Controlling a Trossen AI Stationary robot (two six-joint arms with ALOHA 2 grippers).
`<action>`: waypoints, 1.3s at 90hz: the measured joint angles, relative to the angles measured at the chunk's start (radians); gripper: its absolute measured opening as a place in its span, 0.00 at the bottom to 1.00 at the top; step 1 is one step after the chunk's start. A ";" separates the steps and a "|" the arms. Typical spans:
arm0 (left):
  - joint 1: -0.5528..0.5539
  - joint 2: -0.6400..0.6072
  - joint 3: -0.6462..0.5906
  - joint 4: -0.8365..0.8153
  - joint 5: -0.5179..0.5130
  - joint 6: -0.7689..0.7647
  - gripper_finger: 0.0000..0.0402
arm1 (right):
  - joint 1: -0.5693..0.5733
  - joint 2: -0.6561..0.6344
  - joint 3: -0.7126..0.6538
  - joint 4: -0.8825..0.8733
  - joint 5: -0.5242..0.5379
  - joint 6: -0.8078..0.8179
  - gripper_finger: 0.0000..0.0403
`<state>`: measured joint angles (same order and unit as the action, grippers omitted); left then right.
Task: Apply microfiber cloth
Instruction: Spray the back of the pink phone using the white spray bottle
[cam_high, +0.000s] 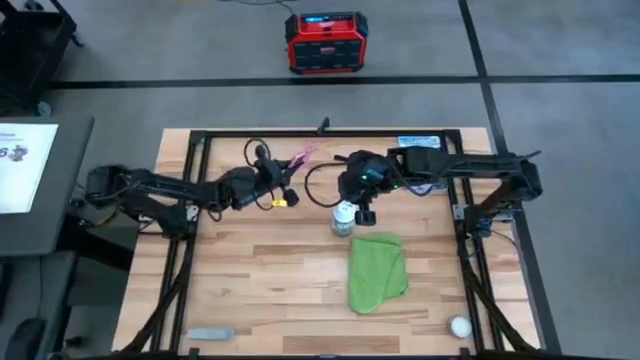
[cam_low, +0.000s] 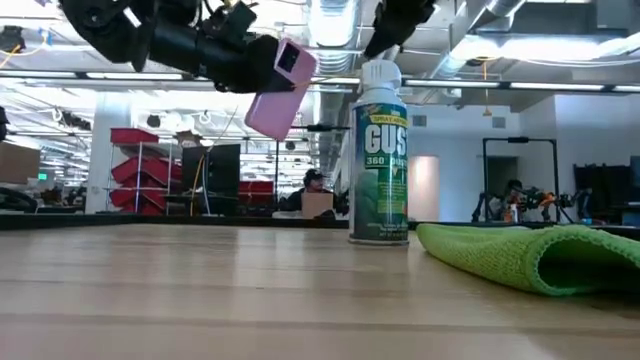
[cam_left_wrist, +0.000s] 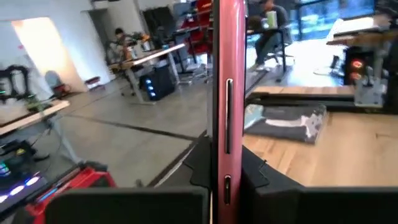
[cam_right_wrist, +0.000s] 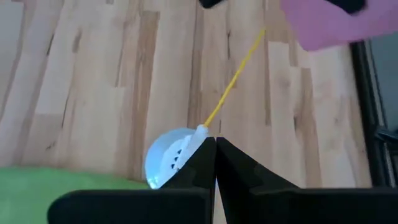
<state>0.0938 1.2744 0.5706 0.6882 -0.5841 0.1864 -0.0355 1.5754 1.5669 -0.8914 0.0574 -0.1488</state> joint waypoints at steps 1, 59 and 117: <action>-0.006 -0.008 -0.005 0.001 -0.009 0.000 0.00 | 0.000 -0.002 0.000 -0.002 0.000 0.001 0.00; -0.120 -0.122 -0.204 0.188 -0.223 -0.077 0.00 | 0.007 0.003 -0.001 0.048 -0.066 -0.031 0.00; -0.174 -0.012 -0.203 0.410 -0.362 0.012 0.00 | -0.026 0.048 -0.001 0.043 -0.086 -0.044 0.00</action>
<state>-0.0799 1.2629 0.3672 1.0986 -0.9465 0.1988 -0.0617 1.6238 1.5661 -0.8487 -0.0286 -0.1931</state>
